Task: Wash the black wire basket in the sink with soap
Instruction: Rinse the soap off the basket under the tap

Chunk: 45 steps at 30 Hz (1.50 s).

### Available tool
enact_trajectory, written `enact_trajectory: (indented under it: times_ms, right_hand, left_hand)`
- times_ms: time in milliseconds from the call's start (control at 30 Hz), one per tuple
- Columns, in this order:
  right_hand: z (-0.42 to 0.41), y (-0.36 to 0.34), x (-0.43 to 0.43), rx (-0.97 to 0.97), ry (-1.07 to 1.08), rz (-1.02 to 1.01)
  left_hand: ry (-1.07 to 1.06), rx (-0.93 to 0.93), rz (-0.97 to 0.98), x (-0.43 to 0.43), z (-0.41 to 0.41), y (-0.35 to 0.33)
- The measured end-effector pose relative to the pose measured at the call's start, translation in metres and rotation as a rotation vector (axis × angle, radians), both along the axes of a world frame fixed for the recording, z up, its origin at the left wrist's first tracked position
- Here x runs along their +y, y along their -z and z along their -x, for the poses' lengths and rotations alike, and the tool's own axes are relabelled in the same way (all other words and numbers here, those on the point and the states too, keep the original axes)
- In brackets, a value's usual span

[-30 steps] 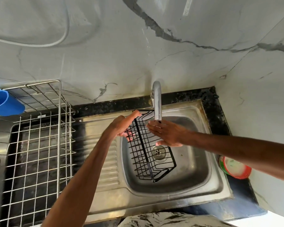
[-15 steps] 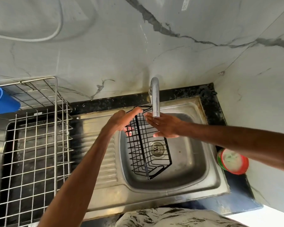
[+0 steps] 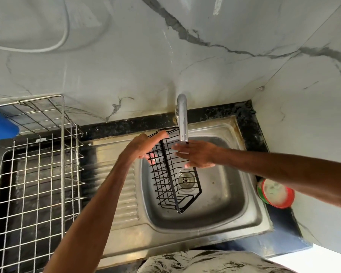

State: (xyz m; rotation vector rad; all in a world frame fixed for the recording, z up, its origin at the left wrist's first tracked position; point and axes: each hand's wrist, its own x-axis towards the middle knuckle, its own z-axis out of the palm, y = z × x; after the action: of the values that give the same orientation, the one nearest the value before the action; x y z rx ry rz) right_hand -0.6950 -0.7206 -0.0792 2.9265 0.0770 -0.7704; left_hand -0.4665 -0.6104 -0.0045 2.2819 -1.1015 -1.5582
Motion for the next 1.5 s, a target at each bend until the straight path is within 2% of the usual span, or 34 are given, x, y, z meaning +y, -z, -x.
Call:
enact_trajectory:
  times_ms: [167, 333, 567, 667, 767, 900, 967, 1133, 1300, 1433, 1500]
  right_hand:
    - [-0.017, -0.013, -0.006, -0.111, 0.045, 0.066]
    - [0.003, 0.012, 0.027, -0.089, 0.180, 0.011]
    - [0.034, 0.019, 0.038, -0.014, 0.073, -0.115]
    - [0.008, -0.001, 0.020, -0.104, 0.032, -0.032]
    - [-0.016, -0.014, 0.000, -0.165, 0.127, 0.076]
    - [-0.022, -0.011, 0.001, -0.109, 0.137, 0.173]
    - [-0.006, 0.000, 0.015, -0.094, 0.135, 0.123]
    - [0.039, 0.023, 0.034, -0.033, 0.261, -0.189]
    - [0.016, 0.006, 0.024, -0.068, 0.132, -0.174]
    - [0.000, 0.004, 0.012, -0.076, 0.185, -0.070]
    - [0.005, 0.011, 0.018, -0.046, 0.215, -0.104]
  left_hand:
    - [-0.034, -0.022, 0.037, -0.002, -0.010, -0.001]
    - [-0.115, -0.041, 0.116, 0.003, -0.010, -0.004]
    - [-0.161, -0.143, 0.237, -0.003, -0.014, -0.009]
    - [-0.130, -0.156, 0.290, -0.003, -0.015, -0.008]
    - [-0.119, -0.165, 0.309, -0.004, -0.021, -0.004]
    - [-0.148, -0.218, 0.372, -0.001, -0.022, -0.003]
    - [-0.170, -0.256, 0.396, 0.000, -0.020, -0.003]
    - [-0.223, -0.251, 0.400, 0.001, -0.026, -0.003]
    - [-0.181, -0.261, 0.356, 0.002, -0.019, -0.006]
    - [-0.251, -0.242, 0.356, 0.003, -0.016, -0.016]
    - [-0.341, -0.206, 0.386, 0.006, -0.019, -0.017]
